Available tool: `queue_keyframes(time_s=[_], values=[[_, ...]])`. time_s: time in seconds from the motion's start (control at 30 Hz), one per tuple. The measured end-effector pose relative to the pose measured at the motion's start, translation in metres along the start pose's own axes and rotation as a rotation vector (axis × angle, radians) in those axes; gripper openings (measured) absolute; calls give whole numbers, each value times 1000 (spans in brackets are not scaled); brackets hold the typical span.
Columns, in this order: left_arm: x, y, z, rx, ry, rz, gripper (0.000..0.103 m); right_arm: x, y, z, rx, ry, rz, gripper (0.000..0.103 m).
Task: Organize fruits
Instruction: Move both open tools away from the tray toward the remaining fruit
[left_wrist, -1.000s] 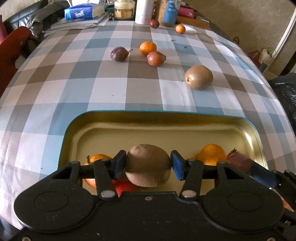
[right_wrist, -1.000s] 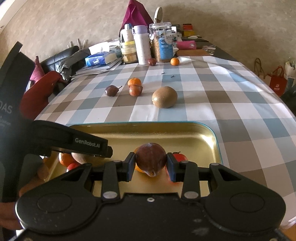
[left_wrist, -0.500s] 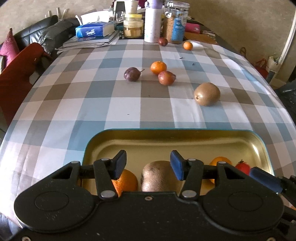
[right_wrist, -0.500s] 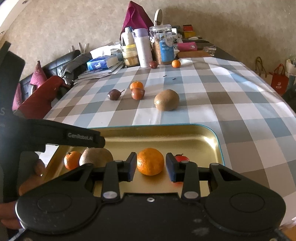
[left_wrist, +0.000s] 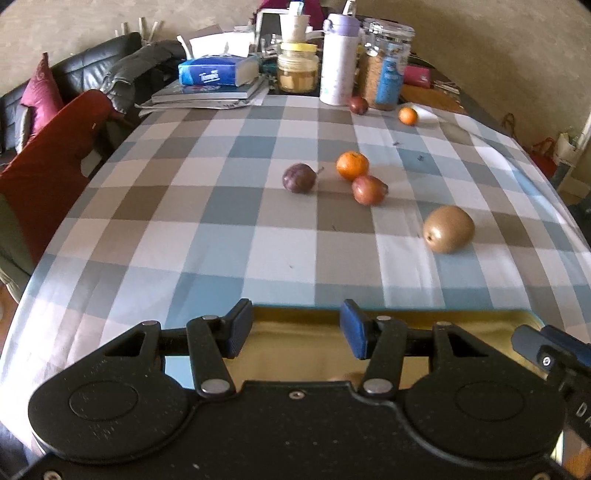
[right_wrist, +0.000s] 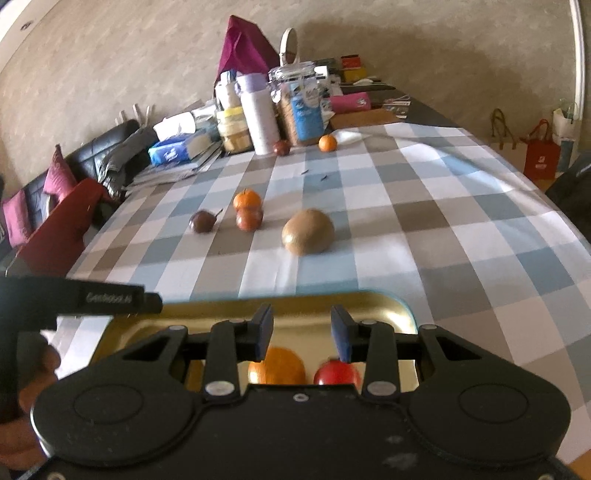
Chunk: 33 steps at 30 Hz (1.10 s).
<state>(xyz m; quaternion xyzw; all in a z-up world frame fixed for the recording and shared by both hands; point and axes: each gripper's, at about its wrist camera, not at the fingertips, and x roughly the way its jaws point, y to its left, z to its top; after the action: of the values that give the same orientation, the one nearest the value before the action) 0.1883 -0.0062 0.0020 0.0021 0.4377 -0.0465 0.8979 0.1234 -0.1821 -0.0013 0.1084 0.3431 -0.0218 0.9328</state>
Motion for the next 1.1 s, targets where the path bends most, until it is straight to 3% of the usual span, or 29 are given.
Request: queue_keyframes(time_s=[0.4, 0.7, 0.93, 1.1], values=[[24, 1, 33, -44, -4, 58, 59, 56, -12, 46, 145, 93, -5, 38], [41, -8, 58, -43, -18, 79, 59, 88, 1, 77, 150, 76, -35, 38], [56, -7, 76, -90, -19, 54, 59, 119, 0, 101, 235, 83, -55, 38], [69, -7, 86, -112, -24, 57, 59, 137, 2, 113, 255, 61, -143, 38]])
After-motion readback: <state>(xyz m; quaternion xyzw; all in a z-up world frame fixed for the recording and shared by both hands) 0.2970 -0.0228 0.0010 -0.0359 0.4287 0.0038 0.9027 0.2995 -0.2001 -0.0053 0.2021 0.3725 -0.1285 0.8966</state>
